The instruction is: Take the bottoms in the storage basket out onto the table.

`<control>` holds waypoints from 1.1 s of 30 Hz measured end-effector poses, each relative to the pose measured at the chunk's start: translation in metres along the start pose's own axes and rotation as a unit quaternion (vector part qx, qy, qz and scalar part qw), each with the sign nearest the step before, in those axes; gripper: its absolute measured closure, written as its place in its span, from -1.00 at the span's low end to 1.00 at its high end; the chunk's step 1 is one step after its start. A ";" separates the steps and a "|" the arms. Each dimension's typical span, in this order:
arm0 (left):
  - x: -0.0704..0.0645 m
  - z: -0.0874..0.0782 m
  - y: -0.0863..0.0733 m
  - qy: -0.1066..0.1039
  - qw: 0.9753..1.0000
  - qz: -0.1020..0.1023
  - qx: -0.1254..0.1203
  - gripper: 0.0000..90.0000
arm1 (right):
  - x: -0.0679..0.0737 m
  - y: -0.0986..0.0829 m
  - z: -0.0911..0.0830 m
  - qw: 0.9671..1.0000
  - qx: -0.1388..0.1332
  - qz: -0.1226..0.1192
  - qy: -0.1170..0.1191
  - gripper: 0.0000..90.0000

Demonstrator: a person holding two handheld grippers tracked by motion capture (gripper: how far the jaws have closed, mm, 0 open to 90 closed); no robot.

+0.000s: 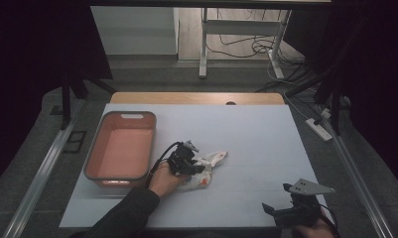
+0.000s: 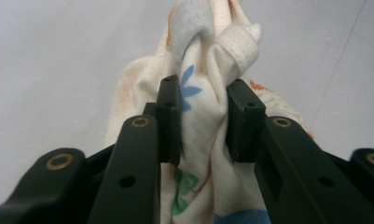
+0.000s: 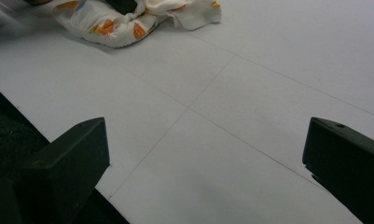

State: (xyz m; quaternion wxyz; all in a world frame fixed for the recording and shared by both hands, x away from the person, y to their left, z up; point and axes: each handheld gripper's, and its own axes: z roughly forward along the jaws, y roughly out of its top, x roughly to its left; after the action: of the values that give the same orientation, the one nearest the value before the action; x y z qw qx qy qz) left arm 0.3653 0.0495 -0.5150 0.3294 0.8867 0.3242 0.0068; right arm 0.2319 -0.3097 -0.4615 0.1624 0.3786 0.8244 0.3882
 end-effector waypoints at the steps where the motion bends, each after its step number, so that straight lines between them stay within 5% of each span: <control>1: -0.001 0.002 -0.001 0.002 1.000 0.005 -0.001 0.51 | 0.000 0.000 0.000 1.000 0.000 0.000 0.000 -0.98; 14: 0.001 0.004 -0.004 0.007 0.999 0.035 -0.012 0.43 | 0.000 0.000 0.000 1.000 0.001 0.000 0.001 -0.98; 33: -0.004 0.000 0.000 0.023 0.999 0.040 -0.021 0.09 | 0.000 0.000 0.000 1.000 -0.002 0.001 0.003 -0.98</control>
State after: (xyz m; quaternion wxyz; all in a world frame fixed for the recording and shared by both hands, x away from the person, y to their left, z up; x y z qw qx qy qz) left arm 0.3623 0.0473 -0.5144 0.3401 0.8915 0.2957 0.0469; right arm 0.2325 -0.3097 -0.4614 0.1603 0.3778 0.8239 0.3909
